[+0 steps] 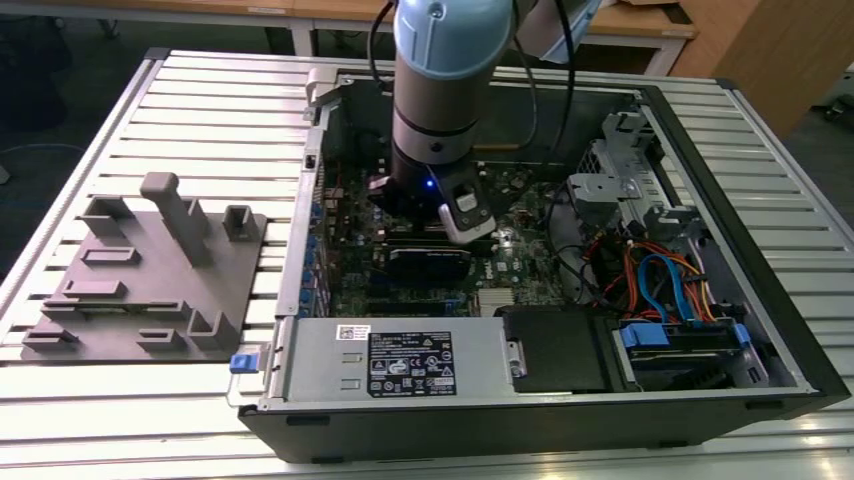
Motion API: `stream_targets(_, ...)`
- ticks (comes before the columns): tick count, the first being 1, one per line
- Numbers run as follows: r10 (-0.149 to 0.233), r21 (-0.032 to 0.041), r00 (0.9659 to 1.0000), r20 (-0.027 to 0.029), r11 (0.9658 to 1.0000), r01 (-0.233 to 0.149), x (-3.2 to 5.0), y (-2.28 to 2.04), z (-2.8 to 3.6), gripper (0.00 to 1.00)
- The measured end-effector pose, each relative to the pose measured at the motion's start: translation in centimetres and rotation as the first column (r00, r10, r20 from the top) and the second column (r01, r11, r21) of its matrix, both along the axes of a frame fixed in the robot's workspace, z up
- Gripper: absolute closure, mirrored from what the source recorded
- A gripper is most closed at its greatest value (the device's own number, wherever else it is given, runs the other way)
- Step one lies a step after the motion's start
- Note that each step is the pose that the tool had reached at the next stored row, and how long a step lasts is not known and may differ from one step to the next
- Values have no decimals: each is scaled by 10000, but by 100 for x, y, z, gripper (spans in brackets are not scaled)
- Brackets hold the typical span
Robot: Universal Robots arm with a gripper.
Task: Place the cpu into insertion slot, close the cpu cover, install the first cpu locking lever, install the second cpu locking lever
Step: 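Install the second cpu locking lever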
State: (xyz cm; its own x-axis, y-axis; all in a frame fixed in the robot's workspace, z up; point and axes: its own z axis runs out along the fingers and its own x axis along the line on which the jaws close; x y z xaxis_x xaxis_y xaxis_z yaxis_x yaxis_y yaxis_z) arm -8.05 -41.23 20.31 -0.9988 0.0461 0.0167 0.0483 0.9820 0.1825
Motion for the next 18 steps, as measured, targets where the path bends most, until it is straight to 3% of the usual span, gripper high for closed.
stream_targets(9, -1, 114, 10000, 0, 9999, 1, -36, 0, -70, 90)
stream_targets(11, -1, 168, 10000, -2, 9999, 1, -36, -1, -82, 90)
stream_targets(15, 0, 352, 10000, 0, 9994, 0, -36, 0, -83, 90)
stream_targets(18, -1, 380, 10000, 1, 9993, 1, -35, 1, -85, 90)
